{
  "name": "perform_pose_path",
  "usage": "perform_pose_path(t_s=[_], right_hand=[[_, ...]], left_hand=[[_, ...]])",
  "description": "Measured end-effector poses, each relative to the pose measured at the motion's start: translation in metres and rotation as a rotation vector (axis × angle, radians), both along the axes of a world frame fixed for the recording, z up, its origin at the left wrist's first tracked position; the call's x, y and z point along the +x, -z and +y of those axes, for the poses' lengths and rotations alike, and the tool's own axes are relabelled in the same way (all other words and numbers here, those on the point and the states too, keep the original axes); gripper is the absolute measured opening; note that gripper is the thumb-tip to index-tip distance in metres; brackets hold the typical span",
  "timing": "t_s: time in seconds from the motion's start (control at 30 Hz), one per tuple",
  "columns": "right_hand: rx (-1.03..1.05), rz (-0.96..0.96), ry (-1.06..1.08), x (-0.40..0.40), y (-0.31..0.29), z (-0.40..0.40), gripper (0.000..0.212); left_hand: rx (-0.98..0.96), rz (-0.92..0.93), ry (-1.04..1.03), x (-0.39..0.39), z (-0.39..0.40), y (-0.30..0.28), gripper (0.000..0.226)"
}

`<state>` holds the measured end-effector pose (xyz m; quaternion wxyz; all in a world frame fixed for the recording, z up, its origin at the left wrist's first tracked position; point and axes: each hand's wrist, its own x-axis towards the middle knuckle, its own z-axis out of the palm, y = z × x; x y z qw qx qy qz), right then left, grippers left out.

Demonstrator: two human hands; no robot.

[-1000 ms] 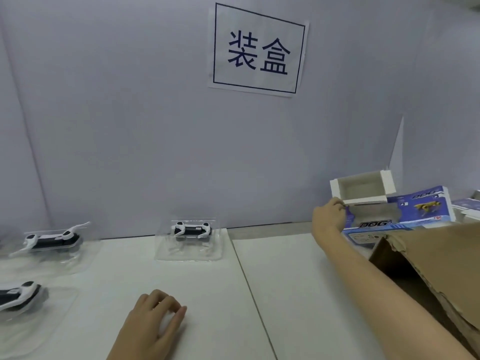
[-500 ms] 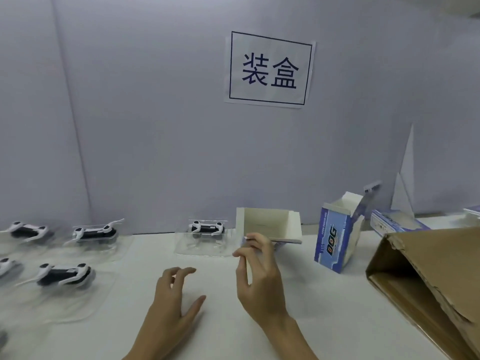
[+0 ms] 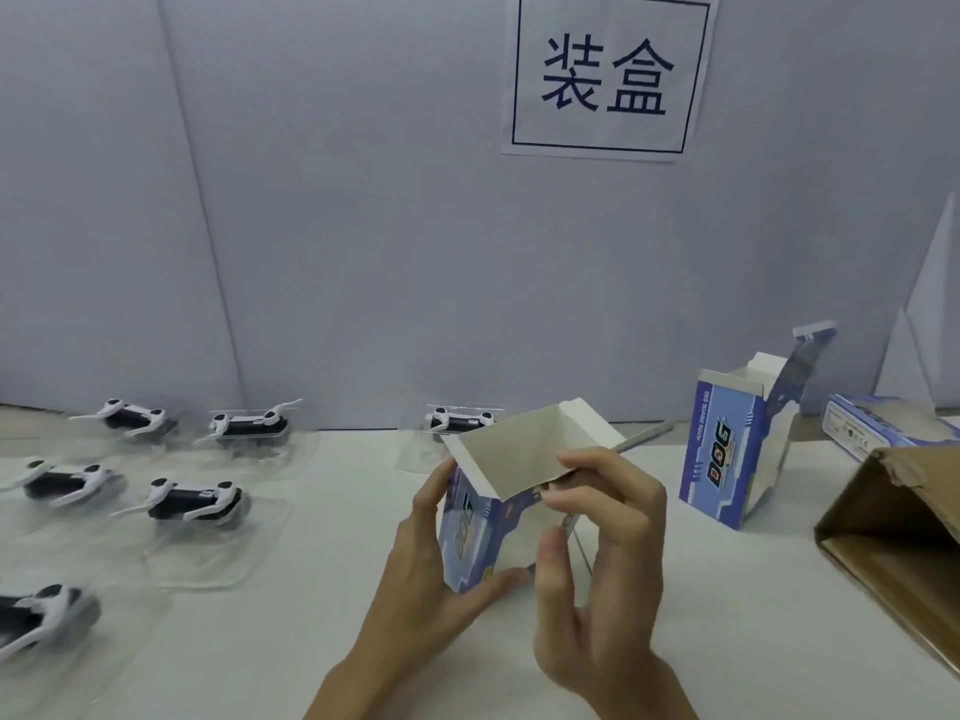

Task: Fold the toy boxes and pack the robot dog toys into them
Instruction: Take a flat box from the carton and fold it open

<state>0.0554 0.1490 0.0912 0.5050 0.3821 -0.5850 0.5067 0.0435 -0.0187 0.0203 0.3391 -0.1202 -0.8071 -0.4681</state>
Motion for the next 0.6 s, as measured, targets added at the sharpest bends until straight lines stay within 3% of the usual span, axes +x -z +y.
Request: perform_pose_path(t_s=[0.2,0.37,0.6], right_hand=[[0.066,-0.031,0.032,-0.015,0.004,-0.001,0.046],[0.060,-0.159,0.064,-0.039,0.013,0.006,0.076],[-0.096,-0.513,-0.064,-0.050,0.022,0.006,0.072]], left_hand=[[0.082,0.029,-0.017,0.002,-0.001,-0.003,0.091],[0.163,0.001,0.018,0.005,-0.002,-0.010,0.095],[0.215,-0.116,0.145,0.009,-0.003,-0.012,0.096]])
